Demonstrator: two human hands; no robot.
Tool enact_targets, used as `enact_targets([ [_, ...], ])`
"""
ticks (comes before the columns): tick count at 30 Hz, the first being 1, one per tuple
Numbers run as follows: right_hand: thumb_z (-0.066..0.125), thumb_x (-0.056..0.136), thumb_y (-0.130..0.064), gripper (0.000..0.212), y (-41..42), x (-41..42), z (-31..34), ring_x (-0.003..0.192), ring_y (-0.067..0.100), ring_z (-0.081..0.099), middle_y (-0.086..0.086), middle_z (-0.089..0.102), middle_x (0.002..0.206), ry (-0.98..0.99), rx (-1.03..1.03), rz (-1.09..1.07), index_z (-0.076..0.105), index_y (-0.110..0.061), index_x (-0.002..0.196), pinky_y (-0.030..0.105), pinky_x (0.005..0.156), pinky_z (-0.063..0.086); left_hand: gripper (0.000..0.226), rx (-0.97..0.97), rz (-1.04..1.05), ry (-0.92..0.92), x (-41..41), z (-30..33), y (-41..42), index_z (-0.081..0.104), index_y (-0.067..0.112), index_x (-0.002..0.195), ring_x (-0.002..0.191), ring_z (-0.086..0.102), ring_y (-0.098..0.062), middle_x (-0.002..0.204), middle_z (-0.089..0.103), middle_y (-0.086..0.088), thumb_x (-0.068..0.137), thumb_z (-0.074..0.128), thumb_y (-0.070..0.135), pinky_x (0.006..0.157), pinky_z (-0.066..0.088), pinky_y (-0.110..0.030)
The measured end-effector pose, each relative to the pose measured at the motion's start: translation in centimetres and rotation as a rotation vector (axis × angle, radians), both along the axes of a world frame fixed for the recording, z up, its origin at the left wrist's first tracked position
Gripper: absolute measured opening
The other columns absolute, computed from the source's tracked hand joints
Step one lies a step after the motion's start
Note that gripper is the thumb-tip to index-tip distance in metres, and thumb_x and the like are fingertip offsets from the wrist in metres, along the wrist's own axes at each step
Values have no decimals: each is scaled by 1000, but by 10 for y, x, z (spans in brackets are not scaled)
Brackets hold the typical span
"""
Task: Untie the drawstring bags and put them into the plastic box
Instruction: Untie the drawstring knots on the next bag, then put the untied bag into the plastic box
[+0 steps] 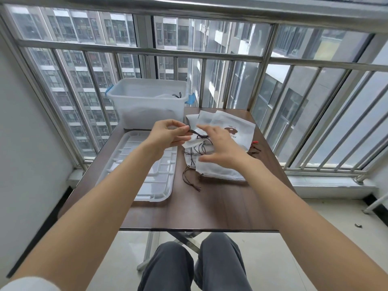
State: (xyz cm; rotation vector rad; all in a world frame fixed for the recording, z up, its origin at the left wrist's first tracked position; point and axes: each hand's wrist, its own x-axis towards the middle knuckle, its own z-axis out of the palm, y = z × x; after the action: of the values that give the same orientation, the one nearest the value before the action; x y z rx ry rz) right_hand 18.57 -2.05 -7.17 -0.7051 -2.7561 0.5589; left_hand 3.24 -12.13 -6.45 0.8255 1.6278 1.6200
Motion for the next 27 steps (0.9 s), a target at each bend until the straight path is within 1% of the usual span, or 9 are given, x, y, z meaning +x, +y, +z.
enact_targets([
  [3,61,87,-21,53,3,-12,0,120,26,46,4,50,130,40,196,-87,41,-29,136,42,94,44,7,20,-30,-9,0,7,4,60,12,88,75,72,-15,79,74,-6,85,66,16,79,55,-28],
  [5,56,91,-23,38,6,-17,5,113,27,53,5,57,122,121,181,-137,50,-25,129,41,88,48,10,27,-16,5,1,9,8,61,12,93,80,70,-13,87,72,-6,87,64,19,78,54,-25],
  [8,54,92,-23,31,11,-23,17,106,25,59,6,61,119,251,107,-186,56,-21,123,39,84,49,19,33,77,41,-3,12,11,60,17,107,92,61,-11,98,64,4,92,56,29,75,49,-23],
  [11,52,94,-19,26,16,-27,32,83,18,65,7,64,112,448,-62,-226,58,-16,119,33,79,50,25,24,147,37,-8,10,17,53,24,119,110,51,-13,116,52,7,97,46,34,86,45,-31],
  [15,51,94,-22,23,22,-34,63,83,16,53,3,62,95,599,-111,-283,60,-10,112,26,70,34,44,-80,134,-65,-4,5,27,40,18,134,119,45,-20,127,45,1,97,44,40,98,38,-38],
  [19,53,93,-22,16,25,-38,89,75,19,49,5,54,81,738,-325,-300,60,-7,94,32,69,38,86,-169,196,-156,-5,2,32,12,11,148,132,37,-28,149,30,-8,86,54,54,110,31,-42],
  [21,54,93,-23,16,27,-39,96,79,20,52,5,55,84,797,-468,-368,60,-9,94,39,73,46,87,-194,184,-231,-7,1,29,19,10,146,131,39,-28,146,35,-11,83,55,58,107,32,-42],
  [23,53,93,-24,14,31,-39,98,82,24,59,7,59,88,837,-690,-411,59,-12,90,44,74,54,71,-208,45,-299,-10,0,26,42,15,133,120,48,-27,132,51,-11,81,55,61,100,36,-42],
  [27,52,95,-18,14,31,-43,105,73,22,60,8,59,84,1028,-1126,-461,56,-7,87,35,53,57,33,-92,-144,-393,-10,6,20,58,14,99,80,61,-20,83,63,-5,86,59,44,89,48,-36],
])
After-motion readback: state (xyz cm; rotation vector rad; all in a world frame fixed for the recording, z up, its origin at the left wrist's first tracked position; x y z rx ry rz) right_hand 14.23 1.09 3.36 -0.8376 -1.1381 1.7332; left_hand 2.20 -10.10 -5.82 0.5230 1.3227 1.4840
